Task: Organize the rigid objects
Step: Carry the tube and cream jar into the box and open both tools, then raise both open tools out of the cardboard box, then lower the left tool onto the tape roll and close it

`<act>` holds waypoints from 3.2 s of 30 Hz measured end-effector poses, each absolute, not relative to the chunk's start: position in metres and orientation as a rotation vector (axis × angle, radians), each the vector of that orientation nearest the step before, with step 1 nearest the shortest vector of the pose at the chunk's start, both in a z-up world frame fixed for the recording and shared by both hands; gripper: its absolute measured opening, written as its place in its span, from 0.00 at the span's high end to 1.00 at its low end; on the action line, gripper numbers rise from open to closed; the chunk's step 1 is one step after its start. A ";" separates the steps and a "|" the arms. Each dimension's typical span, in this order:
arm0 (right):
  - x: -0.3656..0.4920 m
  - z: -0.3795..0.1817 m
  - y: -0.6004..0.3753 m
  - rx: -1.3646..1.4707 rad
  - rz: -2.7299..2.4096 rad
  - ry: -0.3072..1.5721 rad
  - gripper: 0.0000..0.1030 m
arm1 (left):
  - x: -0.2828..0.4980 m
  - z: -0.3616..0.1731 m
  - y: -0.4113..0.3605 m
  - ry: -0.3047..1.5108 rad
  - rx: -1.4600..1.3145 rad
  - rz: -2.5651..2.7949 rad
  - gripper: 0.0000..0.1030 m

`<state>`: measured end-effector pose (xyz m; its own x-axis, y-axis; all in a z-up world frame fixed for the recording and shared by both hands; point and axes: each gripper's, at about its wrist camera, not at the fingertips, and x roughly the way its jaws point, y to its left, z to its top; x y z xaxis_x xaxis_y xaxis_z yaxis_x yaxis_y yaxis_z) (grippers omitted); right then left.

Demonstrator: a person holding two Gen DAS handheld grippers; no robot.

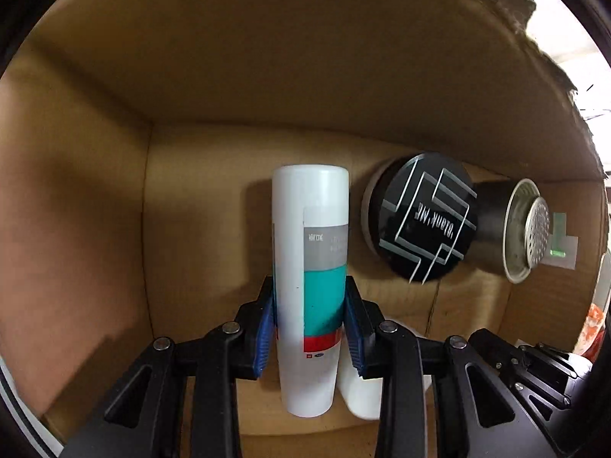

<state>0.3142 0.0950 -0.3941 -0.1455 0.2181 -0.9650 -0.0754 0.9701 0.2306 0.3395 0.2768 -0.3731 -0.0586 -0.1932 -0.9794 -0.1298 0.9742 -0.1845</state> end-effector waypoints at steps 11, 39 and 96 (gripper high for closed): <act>0.324 -0.408 0.090 0.071 0.176 1.742 0.97 | 0.347 -0.365 0.267 1.632 -0.175 -0.009 0.67; 0.249 -0.261 0.104 -0.001 0.301 1.579 0.04 | 0.233 -0.199 0.268 1.377 -0.156 0.034 0.01; 0.210 -0.377 -0.291 0.292 -0.052 1.746 0.05 | 0.262 -0.394 -0.107 1.801 0.786 -0.407 0.01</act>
<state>0.2101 -0.2911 -0.3769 -0.1661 0.1662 -0.9720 0.2234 0.9664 0.1271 0.2616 -0.1072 -0.3941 -0.2044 0.3166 -0.9263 0.6839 0.7232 0.0963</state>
